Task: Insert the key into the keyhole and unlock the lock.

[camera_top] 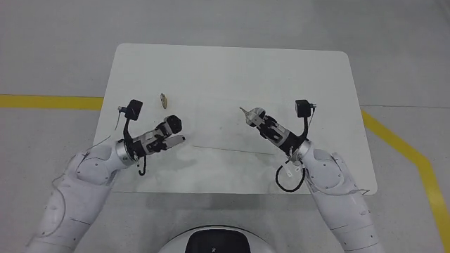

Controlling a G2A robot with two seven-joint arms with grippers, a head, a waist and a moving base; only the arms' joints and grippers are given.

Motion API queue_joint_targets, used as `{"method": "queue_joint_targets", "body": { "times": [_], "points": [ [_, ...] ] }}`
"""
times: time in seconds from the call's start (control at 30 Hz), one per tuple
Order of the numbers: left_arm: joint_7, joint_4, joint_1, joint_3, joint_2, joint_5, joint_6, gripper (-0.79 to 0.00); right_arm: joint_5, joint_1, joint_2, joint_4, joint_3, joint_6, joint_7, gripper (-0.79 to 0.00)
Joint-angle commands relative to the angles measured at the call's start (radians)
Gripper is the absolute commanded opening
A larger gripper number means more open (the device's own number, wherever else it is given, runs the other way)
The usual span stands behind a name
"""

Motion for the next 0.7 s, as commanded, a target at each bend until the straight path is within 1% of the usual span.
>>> {"method": "queue_joint_targets", "body": {
  "times": [0.0,0.07,0.1,0.17,0.23,0.27,0.33,0.4,0.43,0.47,0.53,0.6,0.67],
  "points": [
    [0.145,-0.071,0.065,-0.076,0.001,0.152,0.035,0.0,0.001,0.001,0.0,0.001,-0.001,0.001,0.001,-0.785],
    [0.273,-0.104,0.099,-0.129,-0.001,0.285,0.091,0.0,0.001,0.001,0.0,0.001,-0.001,0.001,0.001,-0.785],
    [0.33,-0.107,0.108,-0.135,-0.004,0.321,0.115,0.0,0.001,0.001,0.0,0.001,-0.001,0.001,0.001,-0.785],
    [0.41,-0.094,0.102,-0.141,-0.009,0.366,0.163,0.0,0.001,0.001,0.0,0.001,-0.001,0.001,0.001,-0.785],
    [0.457,-0.076,0.075,-0.133,-0.014,0.425,0.216,0.0,0.001,0.001,0.0,0.001,-0.001,0.001,0.001,-0.785],
    [0.468,-0.067,0.058,-0.123,-0.016,0.462,0.236,0.0,0.001,0.001,0.0,0.001,-0.001,0.001,0.001,-0.785],
    [0.483,-0.047,0.016,-0.1,-0.02,0.549,0.308,0.0,0.001,0.001,0.0,0.001,-0.001,0.001,0.001,-0.785],
    [0.485,-0.016,-0.025,-0.066,-0.028,0.583,0.39,0.0,0.001,0.001,0.0,0.001,-0.001,0.001,0.001,-0.785],
    [0.485,-0.003,-0.046,-0.052,-0.032,0.595,0.428,-0.034,0.001,0.001,0.0,0.001,-0.001,0.001,0.001,-0.785],
    [0.487,0.012,-0.063,-0.038,-0.035,0.616,0.471,-0.095,0.001,0.001,0.0,0.001,-0.001,0.001,0.001,-0.785],
    [0.484,0.038,-0.088,-0.008,-0.043,0.626,0.538,-0.182,0.001,0.001,0.0,0.001,-0.001,0.001,0.001,-0.785],
    [0.482,0.064,-0.108,0.015,-0.05,0.629,0.582,-0.197,0.001,0.001,0.0,0.001,-0.001,0.001,0.001,-0.785],
    [0.474,0.087,-0.123,0.035,-0.056,0.621,0.614,-0.194,0.001,0.001,0.0,0.001,-0.001,0.001,0.001,-0.785]
  ]
}}
